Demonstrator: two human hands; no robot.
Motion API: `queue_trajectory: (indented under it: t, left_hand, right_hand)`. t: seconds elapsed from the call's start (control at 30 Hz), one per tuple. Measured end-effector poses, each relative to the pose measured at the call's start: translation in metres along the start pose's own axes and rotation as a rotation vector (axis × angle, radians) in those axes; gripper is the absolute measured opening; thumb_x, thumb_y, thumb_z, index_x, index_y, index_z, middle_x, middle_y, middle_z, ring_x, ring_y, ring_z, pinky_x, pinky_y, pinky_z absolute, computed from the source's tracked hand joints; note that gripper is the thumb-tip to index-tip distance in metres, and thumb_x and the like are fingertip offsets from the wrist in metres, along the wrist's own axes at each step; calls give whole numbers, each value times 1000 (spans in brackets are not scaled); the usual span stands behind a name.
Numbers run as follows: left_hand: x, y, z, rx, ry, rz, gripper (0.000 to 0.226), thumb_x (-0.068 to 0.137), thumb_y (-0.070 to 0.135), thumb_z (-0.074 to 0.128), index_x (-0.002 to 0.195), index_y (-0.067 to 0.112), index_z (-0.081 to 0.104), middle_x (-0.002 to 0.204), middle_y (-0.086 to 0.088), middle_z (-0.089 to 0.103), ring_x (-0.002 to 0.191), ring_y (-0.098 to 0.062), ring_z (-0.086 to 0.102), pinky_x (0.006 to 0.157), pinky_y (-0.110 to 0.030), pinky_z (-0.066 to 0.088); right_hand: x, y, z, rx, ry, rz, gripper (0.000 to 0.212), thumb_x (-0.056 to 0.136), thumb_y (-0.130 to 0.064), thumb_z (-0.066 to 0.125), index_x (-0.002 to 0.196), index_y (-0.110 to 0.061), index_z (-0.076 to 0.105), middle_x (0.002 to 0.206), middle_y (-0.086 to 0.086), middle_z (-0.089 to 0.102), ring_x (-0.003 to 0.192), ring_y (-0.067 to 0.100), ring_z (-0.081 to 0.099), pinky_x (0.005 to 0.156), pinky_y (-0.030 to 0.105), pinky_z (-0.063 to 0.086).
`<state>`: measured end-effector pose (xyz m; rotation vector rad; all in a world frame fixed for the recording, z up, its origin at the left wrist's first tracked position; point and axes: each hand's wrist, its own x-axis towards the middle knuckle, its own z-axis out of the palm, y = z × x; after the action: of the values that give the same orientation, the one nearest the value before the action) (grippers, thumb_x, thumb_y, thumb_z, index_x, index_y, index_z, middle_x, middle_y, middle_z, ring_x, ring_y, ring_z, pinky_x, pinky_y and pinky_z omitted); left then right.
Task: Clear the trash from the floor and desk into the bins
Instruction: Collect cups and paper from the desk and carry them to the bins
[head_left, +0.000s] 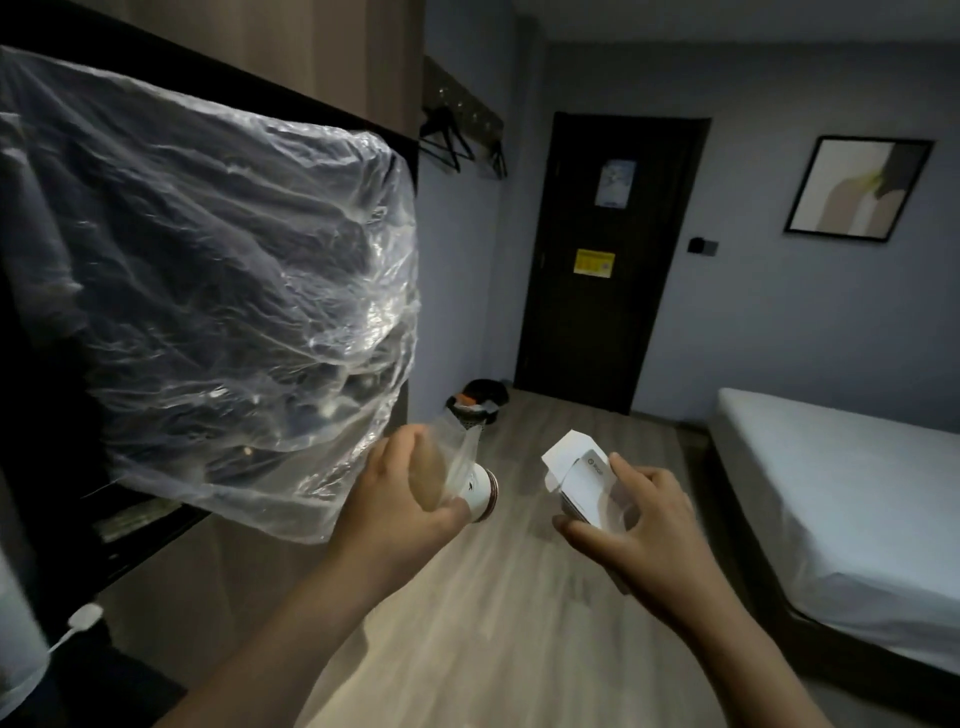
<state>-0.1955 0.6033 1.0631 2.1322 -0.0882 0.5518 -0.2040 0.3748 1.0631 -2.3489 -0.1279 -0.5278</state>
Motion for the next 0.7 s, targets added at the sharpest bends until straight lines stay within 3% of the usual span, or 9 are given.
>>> queue_trajectory:
  t: [0.1, 0.33, 0.47, 0.63, 0.7]
  left_hand:
    - [38, -5, 27, -44, -15, 21, 58, 67, 27, 72, 115, 38, 42, 115, 18, 45, 102, -7, 45, 80, -24, 36]
    - [154, -31, 57, -71, -41, 39, 55, 59, 37, 69, 106, 42, 42, 110, 11, 50, 91, -9, 48, 66, -18, 36]
    - [212, -51, 79, -53, -71, 54, 55, 66, 32, 72, 113, 38, 45, 110, 12, 50, 87, -5, 50, 61, -13, 33]
    - [267, -71, 121, -83, -136, 27, 49, 65, 31, 71, 106, 41, 46, 103, 15, 50, 87, 4, 49, 64, -15, 36]
    - [288, -76, 141, -89, -155, 19, 50, 63, 33, 69, 105, 45, 44, 103, 18, 49, 90, 4, 50, 65, -17, 37]
  right_hand:
    - [36, 15, 2, -16, 51, 32, 77, 65, -52, 74, 134, -29, 46, 103, -11, 41, 104, 14, 41, 83, 28, 46]
    - [148, 29, 28, -51, 101, 58, 85, 56, -63, 63, 133, -30, 47, 104, -10, 43, 106, 15, 44, 84, 31, 48]
    - [205, 46, 56, -45, 98, 81, 64, 54, -68, 59, 111, -38, 55, 101, -12, 45, 102, 14, 47, 80, 28, 47]
    - [265, 84, 84, -33, 52, 128, 65, 55, -69, 62, 108, -32, 57, 100, -10, 49, 107, 13, 47, 81, 32, 51]
    - [289, 100, 91, -3, 44, 151, 60, 56, -67, 63, 104, -31, 57, 99, -8, 51, 107, 13, 47, 73, 27, 49]
